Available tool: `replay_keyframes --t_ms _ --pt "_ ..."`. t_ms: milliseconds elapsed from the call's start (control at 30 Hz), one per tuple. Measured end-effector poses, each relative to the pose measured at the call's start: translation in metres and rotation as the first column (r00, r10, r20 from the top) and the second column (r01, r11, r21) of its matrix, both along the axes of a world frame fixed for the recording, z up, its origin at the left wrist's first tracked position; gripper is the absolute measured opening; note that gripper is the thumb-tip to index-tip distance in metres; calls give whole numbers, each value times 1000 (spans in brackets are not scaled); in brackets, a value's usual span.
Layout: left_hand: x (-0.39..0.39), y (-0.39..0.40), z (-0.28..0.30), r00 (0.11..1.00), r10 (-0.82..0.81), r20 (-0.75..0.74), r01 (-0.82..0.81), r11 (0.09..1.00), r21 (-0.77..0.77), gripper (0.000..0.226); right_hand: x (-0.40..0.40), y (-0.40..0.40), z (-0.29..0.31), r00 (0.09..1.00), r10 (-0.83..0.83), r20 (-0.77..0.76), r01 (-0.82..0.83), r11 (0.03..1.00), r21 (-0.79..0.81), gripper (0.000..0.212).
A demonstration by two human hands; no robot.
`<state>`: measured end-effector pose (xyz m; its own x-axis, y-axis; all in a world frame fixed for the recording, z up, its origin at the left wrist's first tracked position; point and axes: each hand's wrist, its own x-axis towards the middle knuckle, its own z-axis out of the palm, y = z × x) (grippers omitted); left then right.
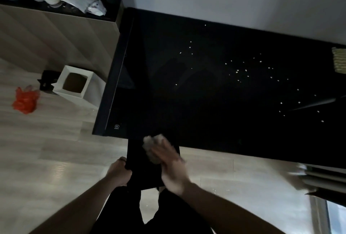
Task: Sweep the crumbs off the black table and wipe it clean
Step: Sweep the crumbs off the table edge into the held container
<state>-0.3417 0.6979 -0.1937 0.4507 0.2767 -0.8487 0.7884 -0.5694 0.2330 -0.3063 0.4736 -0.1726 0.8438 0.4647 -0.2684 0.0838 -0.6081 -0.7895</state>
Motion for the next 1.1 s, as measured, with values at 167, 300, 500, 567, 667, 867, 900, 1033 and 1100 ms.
replay_keyframes --t_ms 167,300,500,567,667,867,900,1033,1100 --pt "-2 9 2 1000 -2 5 2 1000 4 22 7 29 19 989 -75 -128 91 988 123 57" --pt "-1 15 1 1000 -20 5 20 1000 10 22 94 12 29 975 -224 1 221 963 157 67" --pt "2 19 -6 999 -46 3 46 999 29 23 259 -23 22 910 -277 310 289 957 6 68" --pt "2 21 -9 999 -48 0 48 998 42 22 301 -25 18 905 -294 307 331 941 -75 65" --pt "2 21 -13 998 -57 2 57 997 55 21 339 -23 10 927 -264 267 322 924 -205 65" --pt "1 18 -15 999 -36 -32 37 999 38 20 319 2 -13 977 -84 194 166 876 -453 71" --pt "0 19 -15 999 -29 -43 30 999 33 17 304 5 -14 973 -44 227 142 888 -438 70" --pt "-2 16 -10 998 11 -61 -10 1000 17 23 223 10 -21 952 72 299 21 954 -299 64" --pt "-1 17 -8 998 24 -51 -23 1000 14 25 177 12 -25 949 119 292 -47 969 -242 62"
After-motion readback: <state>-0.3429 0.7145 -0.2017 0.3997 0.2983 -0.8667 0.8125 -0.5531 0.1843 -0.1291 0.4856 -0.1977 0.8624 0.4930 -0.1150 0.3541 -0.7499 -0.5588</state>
